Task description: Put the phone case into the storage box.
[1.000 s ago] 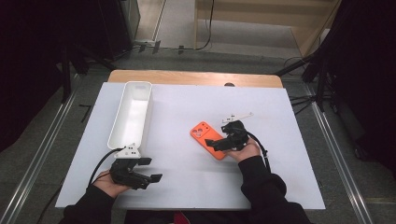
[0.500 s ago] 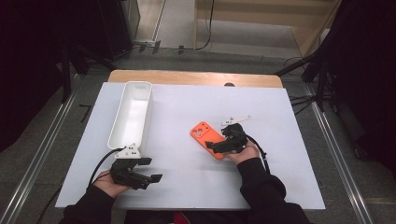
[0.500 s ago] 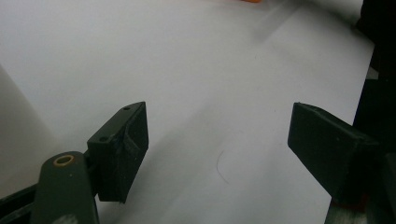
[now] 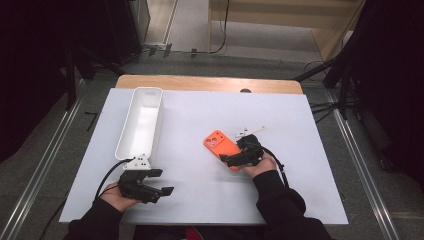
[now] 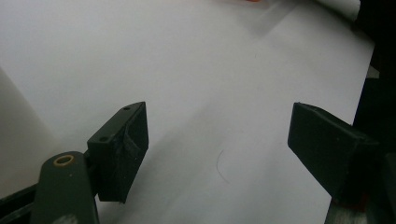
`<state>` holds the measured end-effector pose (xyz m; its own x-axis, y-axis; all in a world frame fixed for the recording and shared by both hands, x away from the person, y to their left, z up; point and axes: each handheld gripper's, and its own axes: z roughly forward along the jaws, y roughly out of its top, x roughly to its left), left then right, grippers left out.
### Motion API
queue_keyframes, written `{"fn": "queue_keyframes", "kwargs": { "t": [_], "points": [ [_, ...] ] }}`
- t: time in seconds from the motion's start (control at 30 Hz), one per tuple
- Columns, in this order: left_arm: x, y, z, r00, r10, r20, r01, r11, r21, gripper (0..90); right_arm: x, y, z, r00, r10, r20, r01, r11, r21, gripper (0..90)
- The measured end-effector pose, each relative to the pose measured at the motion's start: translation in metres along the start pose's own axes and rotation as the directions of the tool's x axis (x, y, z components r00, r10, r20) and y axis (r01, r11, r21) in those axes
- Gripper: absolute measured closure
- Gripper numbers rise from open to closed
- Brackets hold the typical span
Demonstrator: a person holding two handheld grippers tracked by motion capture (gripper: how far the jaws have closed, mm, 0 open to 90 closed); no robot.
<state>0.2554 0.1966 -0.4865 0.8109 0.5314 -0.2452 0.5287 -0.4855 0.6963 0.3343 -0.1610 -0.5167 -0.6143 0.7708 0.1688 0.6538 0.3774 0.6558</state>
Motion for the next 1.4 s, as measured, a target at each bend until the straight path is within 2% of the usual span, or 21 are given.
{"fn": "queue_keyframes", "kwargs": {
  "t": [0.07,0.3,0.37,0.4,0.47,0.9,1.4],
  "points": [
    [0.0,0.0,0.0,1.0,-0.001,-0.001,0.001,1.0,0.002,20.2,0.001,-0.001,0.002,0.9996,-0.03,0.005,0.03,0.9995,0.006,7.0],
    [0.0,0.0,0.0,1.0,-0.001,-0.001,0.001,1.0,0.002,20.2,0.005,-0.004,0.005,0.9978,-0.06,0.029,0.06,0.9981,0.011,7.0],
    [0.0,0.0,0.0,1.0,-0.001,0.0,0.001,1.0,0.0,20.2,0.008,-0.006,0.006,0.9942,-0.09,0.058,0.09,0.9959,0.006,9.8],
    [0.0,0.0,0.0,1.0,-0.001,0.0,0.001,1.0,0.0,20.3,0.01,-0.008,0.005,0.9899,-0.108,0.091,0.109,0.994,-0.006,13.6],
    [0.0,0.0,0.0,1.0,-0.002,0.0,0.002,1.0,0.0,20.3,0.011,-0.013,0.006,0.9873,-0.116,0.108,0.121,0.992,-0.037,13.7],
    [-0.001,0.0,0.0,1.0,-0.006,0.001,0.006,1.0,0.001,20.3,0.012,-0.015,0.007,0.9852,-0.126,0.116,0.132,0.9904,-0.042,14.1],
    [-0.002,0.002,0.002,0.9999,0.008,0.011,-0.008,1.0,-0.005,20.5,0.01,-0.012,0.006,0.9881,-0.116,0.1,0.12,0.9921,-0.034,14.9]
  ]
}}
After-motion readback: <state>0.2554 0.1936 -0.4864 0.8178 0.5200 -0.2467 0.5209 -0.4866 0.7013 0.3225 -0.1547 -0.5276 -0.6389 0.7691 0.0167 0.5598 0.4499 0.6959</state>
